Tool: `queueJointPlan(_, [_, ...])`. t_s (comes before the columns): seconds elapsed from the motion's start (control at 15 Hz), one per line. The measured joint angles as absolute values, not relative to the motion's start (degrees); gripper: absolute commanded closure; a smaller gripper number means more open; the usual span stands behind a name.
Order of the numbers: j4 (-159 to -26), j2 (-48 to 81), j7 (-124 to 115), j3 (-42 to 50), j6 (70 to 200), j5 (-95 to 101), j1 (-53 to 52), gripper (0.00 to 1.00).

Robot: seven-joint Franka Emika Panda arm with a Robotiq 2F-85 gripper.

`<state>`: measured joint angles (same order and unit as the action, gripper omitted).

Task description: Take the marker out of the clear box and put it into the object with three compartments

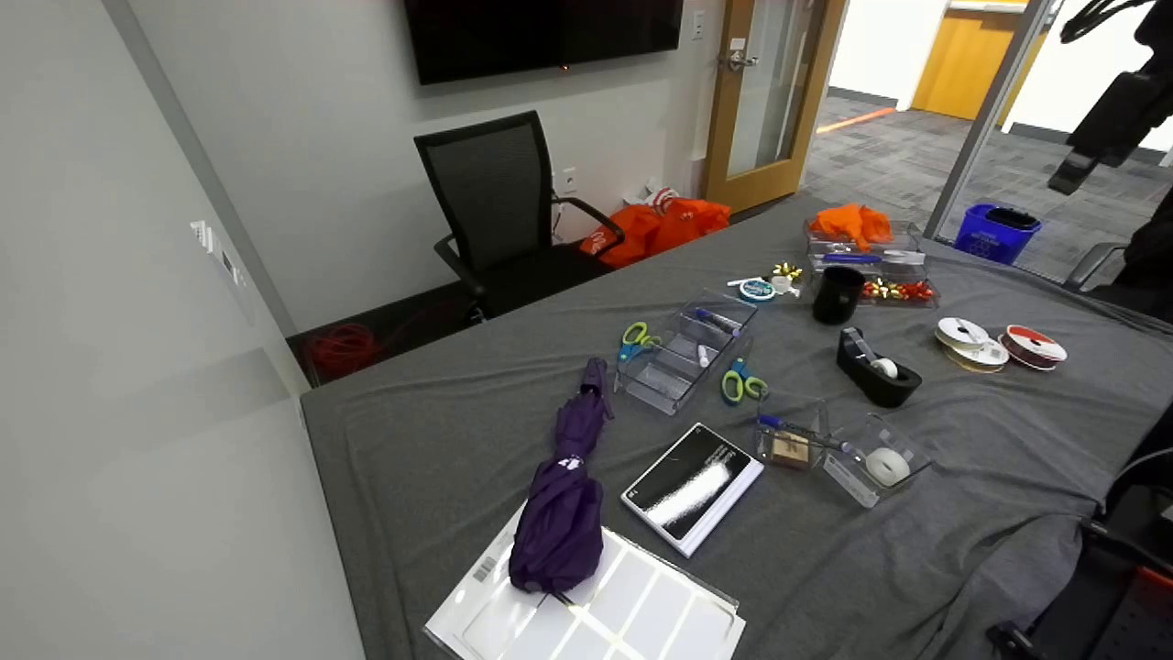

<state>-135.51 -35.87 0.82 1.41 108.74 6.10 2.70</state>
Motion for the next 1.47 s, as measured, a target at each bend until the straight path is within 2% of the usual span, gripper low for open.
queueJointPlan(0.53, [-135.6,-33.1,-5.3,-0.8,108.9,5.0,2.0,0.00])
queueJointPlan(1.2, [-126.0,-12.6,-8.0,-1.2,109.7,-0.2,1.4,0.00])
queueJointPlan(1.47, [-124.0,-9.5,-8.3,-1.1,110.3,-0.2,1.4,0.00])
